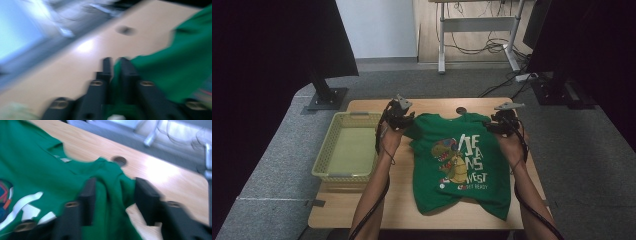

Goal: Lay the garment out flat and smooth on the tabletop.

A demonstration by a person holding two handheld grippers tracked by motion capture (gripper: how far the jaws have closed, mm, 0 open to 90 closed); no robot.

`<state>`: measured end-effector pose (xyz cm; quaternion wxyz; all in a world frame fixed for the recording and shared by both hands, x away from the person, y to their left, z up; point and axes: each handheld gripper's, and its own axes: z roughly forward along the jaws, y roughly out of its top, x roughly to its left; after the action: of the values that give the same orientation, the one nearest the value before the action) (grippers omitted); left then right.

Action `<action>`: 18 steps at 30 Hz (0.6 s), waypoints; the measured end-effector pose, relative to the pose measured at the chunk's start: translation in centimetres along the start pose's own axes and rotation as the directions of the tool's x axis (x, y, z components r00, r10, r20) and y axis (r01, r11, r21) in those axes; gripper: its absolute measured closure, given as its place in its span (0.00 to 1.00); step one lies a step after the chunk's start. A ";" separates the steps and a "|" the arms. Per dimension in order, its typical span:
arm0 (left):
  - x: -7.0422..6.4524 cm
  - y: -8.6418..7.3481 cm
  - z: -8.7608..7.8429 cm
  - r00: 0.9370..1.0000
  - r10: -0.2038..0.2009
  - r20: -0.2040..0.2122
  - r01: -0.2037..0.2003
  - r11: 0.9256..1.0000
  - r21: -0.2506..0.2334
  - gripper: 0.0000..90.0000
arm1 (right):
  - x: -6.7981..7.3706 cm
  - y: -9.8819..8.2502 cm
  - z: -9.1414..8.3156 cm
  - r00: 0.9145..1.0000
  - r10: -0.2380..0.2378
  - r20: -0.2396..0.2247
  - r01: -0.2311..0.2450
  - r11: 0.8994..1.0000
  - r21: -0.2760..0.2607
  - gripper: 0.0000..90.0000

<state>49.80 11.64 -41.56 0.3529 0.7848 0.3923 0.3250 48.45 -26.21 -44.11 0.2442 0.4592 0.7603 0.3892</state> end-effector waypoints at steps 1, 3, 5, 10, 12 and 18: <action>-0.8 -2.1 -0.5 0.999 0.029 0.045 -0.030 0.999 0.016 0.55 | 0.0 0.0 0.0 1.000 0.000 0.000 0.000 1.000 0.000 0.52; -0.8 -2.1 -0.5 0.999 0.029 0.045 -0.030 0.999 0.016 0.53 | -0.1 -1.8 0.2 1.000 0.005 -0.015 -0.005 1.000 0.005 0.52; -1.7 -4.7 -0.4 0.988 -0.029 0.149 0.024 0.999 0.035 0.50 | -0.2 -3.8 0.4 0.999 0.025 -0.039 -0.024 0.999 0.028 0.40; -3.2 -6.2 -0.7 0.974 -0.017 0.225 0.008 0.999 0.038 0.46 | -0.1 -5.0 0.4 0.998 0.027 -0.057 -0.025 0.999 0.043 0.37; -4.3 -7.2 -0.9 0.962 -0.022 0.272 0.010 0.999 0.043 0.46 | 0.0 -5.8 0.1 0.997 0.021 -0.071 -0.017 0.999 0.051 0.36; -5.5 -8.3 -1.2 0.947 -0.026 0.321 0.010 0.999 0.049 0.41 | 1.4 -8.1 -1.3 0.991 -0.017 -0.133 0.026 0.997 0.068 0.32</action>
<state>43.06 11.05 -48.90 0.3964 0.8318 0.3442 0.1804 42.80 -27.67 -49.99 0.1814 0.4326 0.7927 0.3894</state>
